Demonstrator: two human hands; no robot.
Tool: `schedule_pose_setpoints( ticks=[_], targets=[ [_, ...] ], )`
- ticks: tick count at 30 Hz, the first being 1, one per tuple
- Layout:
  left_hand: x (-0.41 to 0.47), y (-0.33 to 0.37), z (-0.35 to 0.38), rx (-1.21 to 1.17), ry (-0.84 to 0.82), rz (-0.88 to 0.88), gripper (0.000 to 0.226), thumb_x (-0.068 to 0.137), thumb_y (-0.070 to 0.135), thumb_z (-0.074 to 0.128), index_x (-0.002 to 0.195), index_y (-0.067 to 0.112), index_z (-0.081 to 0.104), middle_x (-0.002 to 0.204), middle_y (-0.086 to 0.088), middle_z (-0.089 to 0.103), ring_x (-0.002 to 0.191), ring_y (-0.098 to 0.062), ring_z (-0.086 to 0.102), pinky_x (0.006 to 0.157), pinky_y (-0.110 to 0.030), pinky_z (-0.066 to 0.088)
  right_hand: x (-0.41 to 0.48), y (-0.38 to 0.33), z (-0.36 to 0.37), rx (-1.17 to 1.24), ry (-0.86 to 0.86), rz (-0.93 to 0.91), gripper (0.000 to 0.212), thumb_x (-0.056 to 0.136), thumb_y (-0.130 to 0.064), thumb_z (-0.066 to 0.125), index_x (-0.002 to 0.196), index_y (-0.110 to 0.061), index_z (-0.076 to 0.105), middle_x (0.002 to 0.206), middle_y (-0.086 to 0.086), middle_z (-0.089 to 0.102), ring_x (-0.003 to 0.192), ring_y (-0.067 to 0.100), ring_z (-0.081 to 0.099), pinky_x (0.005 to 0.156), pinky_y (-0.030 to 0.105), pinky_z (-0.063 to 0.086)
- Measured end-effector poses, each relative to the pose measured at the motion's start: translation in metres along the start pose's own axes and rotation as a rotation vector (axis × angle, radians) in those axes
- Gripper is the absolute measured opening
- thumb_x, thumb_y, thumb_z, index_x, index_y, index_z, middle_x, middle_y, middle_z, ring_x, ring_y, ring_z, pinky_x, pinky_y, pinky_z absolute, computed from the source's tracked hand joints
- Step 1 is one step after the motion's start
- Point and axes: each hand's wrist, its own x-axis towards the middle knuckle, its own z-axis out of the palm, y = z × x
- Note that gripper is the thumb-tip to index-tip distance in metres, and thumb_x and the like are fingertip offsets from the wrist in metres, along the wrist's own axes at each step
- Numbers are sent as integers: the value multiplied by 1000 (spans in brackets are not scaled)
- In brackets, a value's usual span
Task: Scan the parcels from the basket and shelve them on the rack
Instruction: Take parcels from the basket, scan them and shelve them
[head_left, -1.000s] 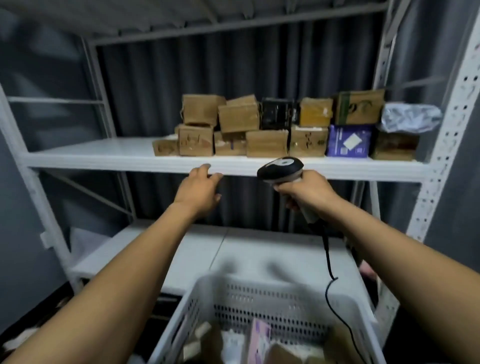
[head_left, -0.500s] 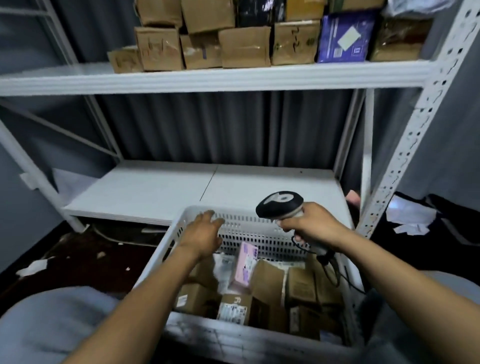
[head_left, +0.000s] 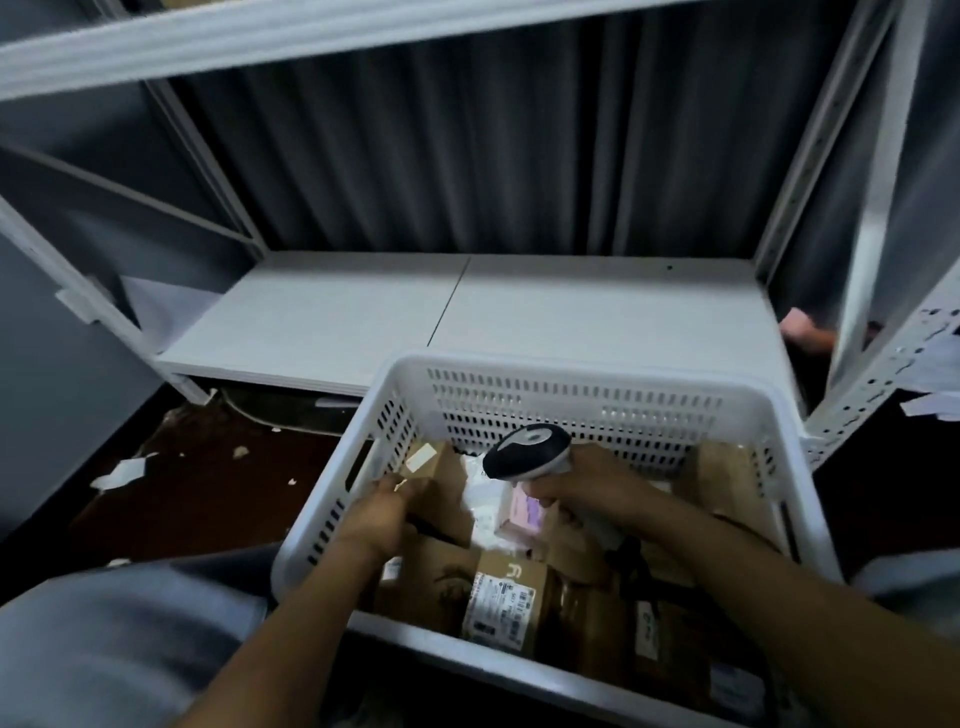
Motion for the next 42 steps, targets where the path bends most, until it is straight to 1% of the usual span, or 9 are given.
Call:
schedule_pose_setpoints(
  ticks=[9,18,22,28,31,34,36,39,42],
  targets=[
    [54,-13,36,54,-52,-17,74,91,21,55,153,26,16,159,-2,15,144,-28,15,116,-38,21,40,18,7,170,61,116,15,84,-7,71,69,-11,67,56,5,64,42,12,57,46,23,46],
    [52,-1,22,137,20,82,73,85,30,64,148,27,29,149,-3,35,137,-27,29,114,-39,23,34,5,-2,185,94,120,6,87,-10,69,89,-5,70,65,8,66,51,15,59,44,20,47],
    [31,5,2,-169,218,127,77,73,33,77,141,24,42,134,-3,48,121,-25,46,101,-37,40,21,-3,-6,69,104,68,8,83,-13,73,78,-10,69,57,0,68,45,10,61,43,19,46],
    [-22,38,-27,-727,405,105,71,71,21,83,132,27,49,121,6,52,109,-10,51,86,-19,43,-11,-16,-17,124,152,-77,6,83,-11,74,88,-11,70,60,-1,68,51,12,63,48,23,48],
    [-46,53,-37,-967,443,90,66,74,23,81,132,28,51,124,8,57,114,-7,54,96,-26,47,-28,-15,-23,160,217,-118,5,85,-11,72,87,-8,69,57,0,67,51,12,63,49,23,50],
    [-68,69,-49,-1147,429,70,60,79,27,77,133,31,51,120,8,60,107,-10,61,90,-33,55,-42,-10,-29,209,336,-134,7,85,-11,72,79,-12,67,62,0,66,54,6,63,48,17,48],
    [-78,78,-55,-1238,424,66,56,82,31,73,133,33,49,122,8,59,106,-11,62,90,-34,55,-48,-6,-34,261,398,-122,5,85,-14,73,86,-17,68,77,-3,69,67,5,64,56,21,50],
    [-86,86,-56,-1319,423,63,55,84,33,70,134,31,48,125,5,60,108,-12,62,93,-38,54,-52,-2,-38,441,405,-89,18,84,-16,74,101,-14,72,97,4,74,89,22,70,82,35,56],
    [-93,92,-56,-1352,410,78,51,85,36,66,133,32,49,125,5,61,105,-7,63,89,-32,55,-56,-6,-37,625,348,-93,20,85,-13,71,105,-8,72,100,12,75,90,30,72,84,40,57]
  ],
)
